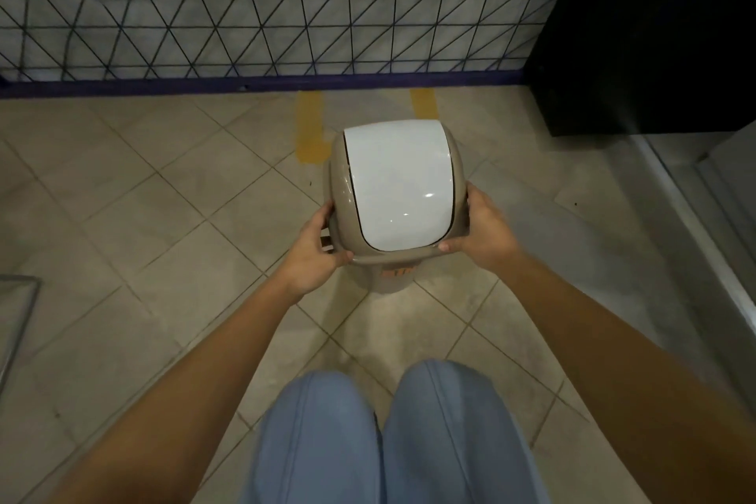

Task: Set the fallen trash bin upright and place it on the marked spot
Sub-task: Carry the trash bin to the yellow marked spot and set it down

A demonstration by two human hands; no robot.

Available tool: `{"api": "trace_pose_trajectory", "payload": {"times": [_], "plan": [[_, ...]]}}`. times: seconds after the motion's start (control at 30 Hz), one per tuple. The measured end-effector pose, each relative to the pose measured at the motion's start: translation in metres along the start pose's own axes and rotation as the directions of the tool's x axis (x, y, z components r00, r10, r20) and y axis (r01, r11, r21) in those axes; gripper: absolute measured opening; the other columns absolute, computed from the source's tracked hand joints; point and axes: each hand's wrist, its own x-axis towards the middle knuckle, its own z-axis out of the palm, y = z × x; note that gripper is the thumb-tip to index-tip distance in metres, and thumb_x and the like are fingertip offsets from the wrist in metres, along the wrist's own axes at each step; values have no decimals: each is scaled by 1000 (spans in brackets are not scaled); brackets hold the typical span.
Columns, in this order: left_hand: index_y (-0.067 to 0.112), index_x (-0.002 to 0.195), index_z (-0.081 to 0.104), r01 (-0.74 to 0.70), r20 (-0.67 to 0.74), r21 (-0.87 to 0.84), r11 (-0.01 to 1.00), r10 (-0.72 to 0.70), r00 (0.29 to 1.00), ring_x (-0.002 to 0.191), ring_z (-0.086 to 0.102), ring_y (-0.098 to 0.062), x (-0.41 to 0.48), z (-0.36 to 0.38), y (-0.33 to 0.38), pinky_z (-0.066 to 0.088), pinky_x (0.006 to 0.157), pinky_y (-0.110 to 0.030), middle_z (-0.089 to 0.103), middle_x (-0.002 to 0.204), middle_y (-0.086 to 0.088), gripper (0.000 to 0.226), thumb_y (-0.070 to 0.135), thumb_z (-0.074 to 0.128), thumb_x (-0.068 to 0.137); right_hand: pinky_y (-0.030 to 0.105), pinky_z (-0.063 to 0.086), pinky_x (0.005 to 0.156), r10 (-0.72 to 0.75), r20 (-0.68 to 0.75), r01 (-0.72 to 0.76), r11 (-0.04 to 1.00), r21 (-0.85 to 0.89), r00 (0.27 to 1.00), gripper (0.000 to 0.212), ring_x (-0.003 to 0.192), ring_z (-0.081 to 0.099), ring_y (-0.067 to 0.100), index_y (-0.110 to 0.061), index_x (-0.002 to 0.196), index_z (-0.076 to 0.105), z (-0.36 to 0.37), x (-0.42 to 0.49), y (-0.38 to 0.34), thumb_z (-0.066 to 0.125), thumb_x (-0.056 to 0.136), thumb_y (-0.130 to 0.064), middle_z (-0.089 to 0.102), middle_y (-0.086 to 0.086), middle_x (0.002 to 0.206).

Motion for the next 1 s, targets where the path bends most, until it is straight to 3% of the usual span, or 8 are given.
{"api": "trace_pose_trajectory", "payload": {"times": [0.07,0.13,0.3,0.5,0.77,1.0], "plan": [[23,149,16,-6,-5,-26,1000,6,1000,122,44,-20,3,-1,3,46,97,-33,31,149,0,92,-3,68,78,37,40,101,-17,-14,17,1000,-9,1000,103,123,44,27,-15,139,31,-2,8,0,85,52,-5,42,10,136],[24,149,17,-42,13,-23,999,42,999,121,45,-18,18,3,9,47,94,-29,33,145,3,95,-1,72,75,34,39,100,-16,-26,17,1000,6,1000,105,123,44,26,-16,139,32,-10,22,5,87,50,-7,42,9,136],[27,148,17,-40,6,-90,995,41,999,119,46,-17,21,-7,8,47,92,-30,38,135,9,104,3,79,68,45,37,107,3,55,-7,998,70,998,112,129,42,25,-16,142,28,-6,29,2,88,48,-9,44,9,138],[28,148,17,-51,-35,-74,996,48,998,125,42,-17,35,-6,14,43,102,-37,37,135,11,107,2,81,66,45,36,108,18,71,-29,987,156,997,110,130,41,24,-17,143,27,-1,42,3,87,51,-8,43,8,139],[26,149,12,-39,-59,-112,993,33,998,125,37,-9,63,-3,28,40,102,-29,37,136,10,106,-6,74,70,43,33,110,-10,50,0,981,196,999,103,132,38,25,-14,145,23,-6,73,-1,82,61,-4,38,10,142],[27,149,16,-42,-104,-104,994,32,994,130,37,-14,85,-7,35,38,108,-40,39,141,6,102,-6,74,71,42,30,112,-21,48,9,972,235,999,100,134,35,22,-16,147,18,-6,99,-6,79,67,-6,34,7,146]]}}
